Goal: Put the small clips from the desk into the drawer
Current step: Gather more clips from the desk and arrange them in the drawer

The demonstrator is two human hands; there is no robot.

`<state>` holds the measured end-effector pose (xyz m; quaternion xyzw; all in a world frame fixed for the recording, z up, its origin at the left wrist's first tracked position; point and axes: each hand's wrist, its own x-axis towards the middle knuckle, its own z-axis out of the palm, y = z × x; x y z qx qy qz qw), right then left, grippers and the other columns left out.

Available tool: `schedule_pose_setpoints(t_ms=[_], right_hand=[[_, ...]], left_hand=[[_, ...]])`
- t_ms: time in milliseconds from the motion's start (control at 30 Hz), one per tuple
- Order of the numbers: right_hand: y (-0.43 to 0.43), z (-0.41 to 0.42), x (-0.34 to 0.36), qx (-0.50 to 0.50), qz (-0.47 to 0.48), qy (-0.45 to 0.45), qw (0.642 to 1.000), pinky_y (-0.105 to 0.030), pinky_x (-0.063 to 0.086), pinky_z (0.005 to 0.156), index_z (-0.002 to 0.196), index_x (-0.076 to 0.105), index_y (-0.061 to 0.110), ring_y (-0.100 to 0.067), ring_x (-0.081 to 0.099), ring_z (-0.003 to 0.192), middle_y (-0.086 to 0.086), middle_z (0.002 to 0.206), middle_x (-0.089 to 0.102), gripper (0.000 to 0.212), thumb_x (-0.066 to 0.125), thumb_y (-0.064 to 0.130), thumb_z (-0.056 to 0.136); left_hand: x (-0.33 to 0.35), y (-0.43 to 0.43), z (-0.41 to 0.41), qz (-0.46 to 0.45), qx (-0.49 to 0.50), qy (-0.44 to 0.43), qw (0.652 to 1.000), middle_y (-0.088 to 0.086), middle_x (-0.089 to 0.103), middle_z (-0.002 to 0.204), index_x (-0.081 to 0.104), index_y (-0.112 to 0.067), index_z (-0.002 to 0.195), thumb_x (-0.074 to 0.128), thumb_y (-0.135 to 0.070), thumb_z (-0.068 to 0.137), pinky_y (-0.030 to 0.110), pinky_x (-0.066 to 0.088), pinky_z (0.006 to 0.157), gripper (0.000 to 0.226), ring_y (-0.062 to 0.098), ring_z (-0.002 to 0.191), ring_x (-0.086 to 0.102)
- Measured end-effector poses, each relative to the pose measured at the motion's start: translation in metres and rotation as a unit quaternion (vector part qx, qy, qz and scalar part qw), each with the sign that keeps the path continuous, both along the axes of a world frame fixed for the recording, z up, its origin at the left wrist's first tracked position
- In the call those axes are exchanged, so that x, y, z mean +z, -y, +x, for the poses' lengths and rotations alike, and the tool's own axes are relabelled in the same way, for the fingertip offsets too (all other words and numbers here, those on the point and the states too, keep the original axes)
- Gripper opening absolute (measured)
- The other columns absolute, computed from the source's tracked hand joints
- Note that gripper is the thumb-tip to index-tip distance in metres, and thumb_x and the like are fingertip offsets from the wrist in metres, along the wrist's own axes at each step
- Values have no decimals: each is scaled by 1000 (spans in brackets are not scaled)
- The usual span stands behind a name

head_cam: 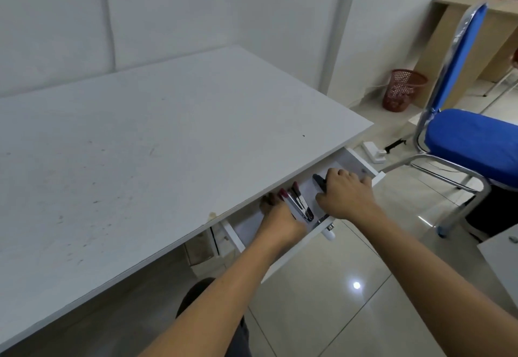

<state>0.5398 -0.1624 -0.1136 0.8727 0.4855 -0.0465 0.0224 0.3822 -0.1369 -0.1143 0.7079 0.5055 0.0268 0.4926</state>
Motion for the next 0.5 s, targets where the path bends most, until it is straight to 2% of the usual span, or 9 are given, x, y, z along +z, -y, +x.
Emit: schedule_pose_setpoints(t_ms=[67,100,167,233,300,433,500], right_hand=[[-2,1,-4,2,-21,-12,1000,-44,33,93,97,46,16,-26,58,94,-1,95,61,26,58,32,80],[-2,2,-6,-2,-28,-16,999,-43,32,91,95,45,17,-25,57,88,0,88,61,26,60,30,78],[-5,2,-7,-9,-23,-20,999,-43,30,88,98,46,17,-24,56,83,1,81,59,27,60,26,77],[-7,3,-8,-14,2,-27,1000,-42,28,87,106,48,16,-24,58,86,1,84,62,31,59,23,78],[-6,5,-7,-17,31,-35,999,-40,25,83,112,52,16,-23,61,91,2,89,66,35,57,19,78],[3,8,1,-31,92,-87,992,-42,26,87,118,55,20,-23,59,97,3,92,68,37,56,24,82],[6,7,5,-40,126,-116,984,-44,27,93,119,55,23,-22,58,97,4,95,70,36,55,28,83]], left_hand=[[-5,0,1,70,-33,-24,997,25,22,149,20,1,145,59,-4,83,33,43,91,73,35,131,39],[-9,0,2,112,-55,-39,991,24,22,149,18,0,147,58,-3,84,34,43,90,74,37,132,37],[-13,0,0,188,-78,-65,977,23,34,141,25,-5,145,61,-6,85,33,46,77,70,38,120,48],[-14,0,-1,250,-86,-95,960,18,44,132,34,-10,139,67,-15,84,35,45,68,64,34,108,57],[-15,-1,-4,295,-93,-111,945,14,49,127,40,-13,134,70,-24,82,37,49,70,61,32,106,59],[-15,-3,-12,302,-81,-82,946,6,53,117,52,-20,124,69,-45,79,33,42,68,55,28,102,60],[-16,-2,-14,310,-66,-62,946,5,56,112,58,-19,116,66,-44,82,32,39,65,43,28,99,62]])
